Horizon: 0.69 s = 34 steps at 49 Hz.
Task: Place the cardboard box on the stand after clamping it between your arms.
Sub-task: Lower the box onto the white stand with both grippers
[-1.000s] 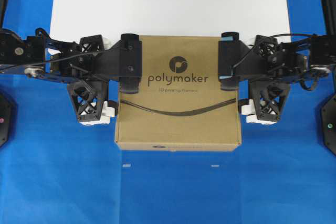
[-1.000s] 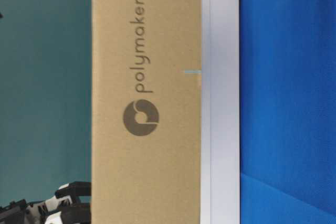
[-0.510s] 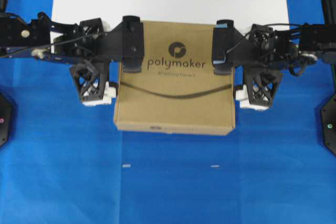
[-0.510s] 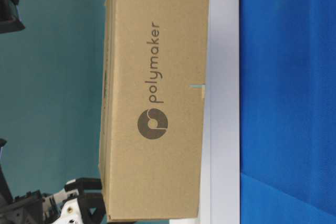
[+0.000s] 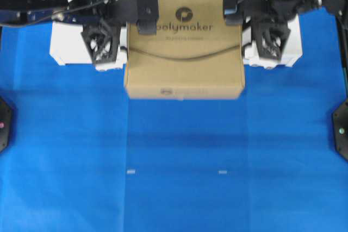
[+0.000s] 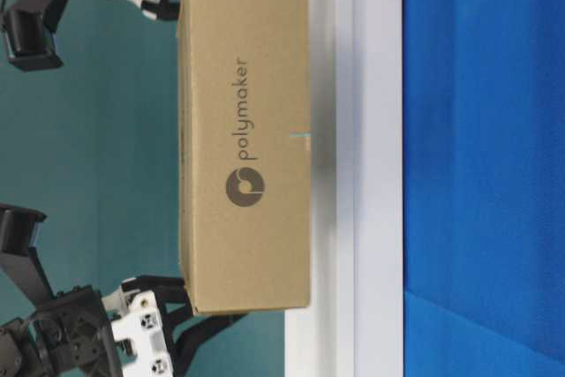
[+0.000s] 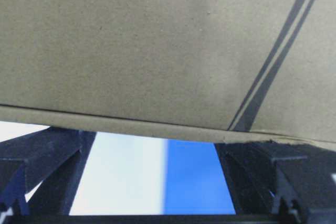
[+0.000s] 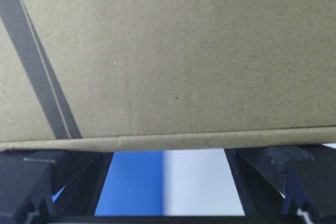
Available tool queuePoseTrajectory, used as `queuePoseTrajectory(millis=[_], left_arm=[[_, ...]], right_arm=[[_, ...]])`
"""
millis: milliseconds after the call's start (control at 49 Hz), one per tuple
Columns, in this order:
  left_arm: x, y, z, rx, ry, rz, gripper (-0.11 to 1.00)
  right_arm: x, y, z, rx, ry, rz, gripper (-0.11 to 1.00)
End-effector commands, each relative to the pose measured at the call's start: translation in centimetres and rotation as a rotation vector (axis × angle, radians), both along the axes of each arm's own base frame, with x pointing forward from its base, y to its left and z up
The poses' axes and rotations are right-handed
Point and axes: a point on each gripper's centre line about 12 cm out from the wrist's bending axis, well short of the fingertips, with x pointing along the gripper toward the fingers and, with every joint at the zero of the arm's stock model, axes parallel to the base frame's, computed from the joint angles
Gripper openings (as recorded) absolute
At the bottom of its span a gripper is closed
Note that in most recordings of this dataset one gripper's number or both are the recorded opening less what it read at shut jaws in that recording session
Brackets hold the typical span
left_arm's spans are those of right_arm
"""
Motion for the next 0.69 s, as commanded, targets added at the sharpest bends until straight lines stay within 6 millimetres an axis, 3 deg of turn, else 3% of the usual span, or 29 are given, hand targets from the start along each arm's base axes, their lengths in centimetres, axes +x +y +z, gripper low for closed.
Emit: queuePoseTrajectory(millis=[0,286,490,673], left_arm=[[3.3,1.4,5.4,0.05,-0.209,0.02,0.86],[3.8,6.8,4.8,0.097,-0.188,0.081,0.85],[4.4,9.0,4.2,0.101,-0.174,0.108,0.85],[4.5,9.6,3.7,0.098,-0.165,0.116,0.85]], right_arm=[[4.1,0.0,6.2,0.017,-0.242,-0.005,0.99],[5.1,-5.6,5.3,0.027,-0.216,0.009,0.99],[4.7,-8.2,4.0,0.018,-0.179,0.016,0.99],[4.7,-9.5,2.6,0.006,-0.162,0.015,0.99]])
